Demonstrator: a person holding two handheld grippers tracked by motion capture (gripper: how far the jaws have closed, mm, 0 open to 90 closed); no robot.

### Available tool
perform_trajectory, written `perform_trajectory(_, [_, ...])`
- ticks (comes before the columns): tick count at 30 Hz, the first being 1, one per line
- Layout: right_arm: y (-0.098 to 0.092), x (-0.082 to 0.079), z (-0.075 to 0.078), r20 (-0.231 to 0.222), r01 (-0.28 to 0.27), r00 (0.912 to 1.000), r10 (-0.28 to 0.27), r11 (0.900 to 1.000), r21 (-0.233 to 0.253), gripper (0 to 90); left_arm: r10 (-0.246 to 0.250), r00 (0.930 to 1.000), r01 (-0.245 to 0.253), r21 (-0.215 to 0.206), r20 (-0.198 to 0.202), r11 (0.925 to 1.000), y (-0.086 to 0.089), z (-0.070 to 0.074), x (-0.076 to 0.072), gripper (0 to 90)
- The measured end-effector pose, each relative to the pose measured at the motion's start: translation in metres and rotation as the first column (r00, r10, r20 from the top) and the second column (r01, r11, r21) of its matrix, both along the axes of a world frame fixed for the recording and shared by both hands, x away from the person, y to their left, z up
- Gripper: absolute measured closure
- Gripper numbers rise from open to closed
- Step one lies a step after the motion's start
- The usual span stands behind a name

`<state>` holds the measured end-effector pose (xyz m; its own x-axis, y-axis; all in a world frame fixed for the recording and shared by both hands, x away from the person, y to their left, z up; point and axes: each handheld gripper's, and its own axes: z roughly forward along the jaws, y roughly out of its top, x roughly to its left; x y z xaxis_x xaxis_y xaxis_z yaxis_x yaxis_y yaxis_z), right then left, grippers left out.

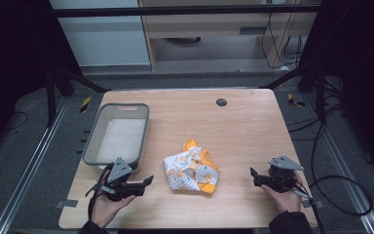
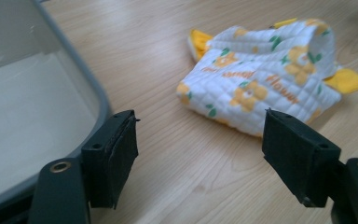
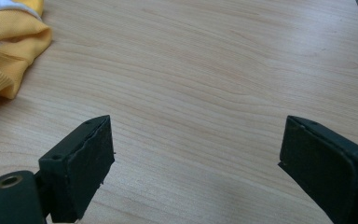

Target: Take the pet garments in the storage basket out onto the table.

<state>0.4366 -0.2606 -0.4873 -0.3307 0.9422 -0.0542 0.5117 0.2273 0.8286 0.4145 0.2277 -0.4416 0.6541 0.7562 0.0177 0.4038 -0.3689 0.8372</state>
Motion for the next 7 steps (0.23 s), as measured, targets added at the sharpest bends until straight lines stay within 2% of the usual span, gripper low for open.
perform_trajectory(5, [0.001, 0.0, 0.0, -0.001, -0.004, 1.0, 0.004, 1.0, -0.001, 9.7, 0.071, 0.9971, -0.07, 0.021, -0.029, 0.9973, 0.022, -0.013, -0.004, 26.0])
perform_trajectory(7, [0.002, -0.001, -0.001, 0.001, -0.005, 1.0, 0.005, 1.0, -0.006, 9.6, 0.093, 0.9948, -0.092, 0.013, -0.042, 0.9956, 0.032, -0.017, -0.007, 25.7])
